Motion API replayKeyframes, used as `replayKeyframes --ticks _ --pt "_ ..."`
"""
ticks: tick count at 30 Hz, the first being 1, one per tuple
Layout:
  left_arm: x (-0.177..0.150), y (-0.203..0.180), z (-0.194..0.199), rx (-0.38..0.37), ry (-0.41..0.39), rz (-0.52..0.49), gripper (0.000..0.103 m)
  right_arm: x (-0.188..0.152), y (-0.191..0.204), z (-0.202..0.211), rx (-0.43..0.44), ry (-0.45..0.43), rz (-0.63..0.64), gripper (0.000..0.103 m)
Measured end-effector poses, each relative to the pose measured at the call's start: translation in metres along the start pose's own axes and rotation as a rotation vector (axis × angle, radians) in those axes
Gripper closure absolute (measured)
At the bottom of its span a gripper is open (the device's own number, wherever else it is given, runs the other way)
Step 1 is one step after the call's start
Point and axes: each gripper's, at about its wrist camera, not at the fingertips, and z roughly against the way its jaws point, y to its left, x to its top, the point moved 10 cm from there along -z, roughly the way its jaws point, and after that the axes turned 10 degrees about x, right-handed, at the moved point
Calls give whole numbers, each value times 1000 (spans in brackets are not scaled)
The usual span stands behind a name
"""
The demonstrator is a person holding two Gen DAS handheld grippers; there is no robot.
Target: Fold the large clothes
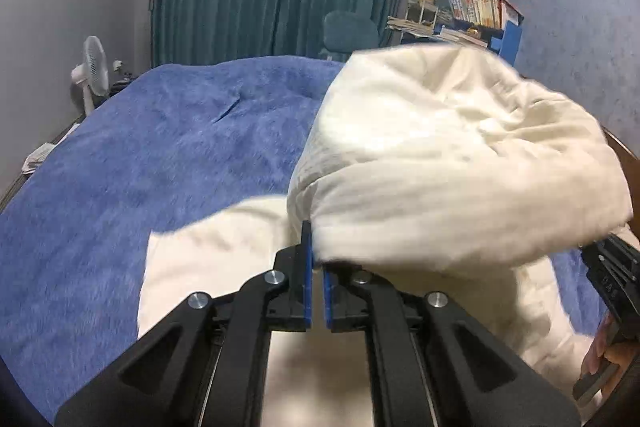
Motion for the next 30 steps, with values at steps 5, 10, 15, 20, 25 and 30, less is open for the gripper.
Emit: replayKeyframes --ticks 5,10,15,20,25,30 --pt "-33 14 -25 55 64 11 102 -21 11 -27 13 50 88 98" --pt "-56 29 -58 63 133 18 102 -46 22 -62 35 149 172 98" --pt "-57 27 -55 23 127 10 100 -57 22 -77 43 186 165 98" --pt "-63 34 -44 19 146 -13 52 -55 23 -74 43 167 163 98" --pt "-26 40 -2 28 -35 -1 43 -57 26 -71 44 165 173 98" --pt "4 -10 26 -119 -93 -5 43 -59 33 -71 53 165 195 98"
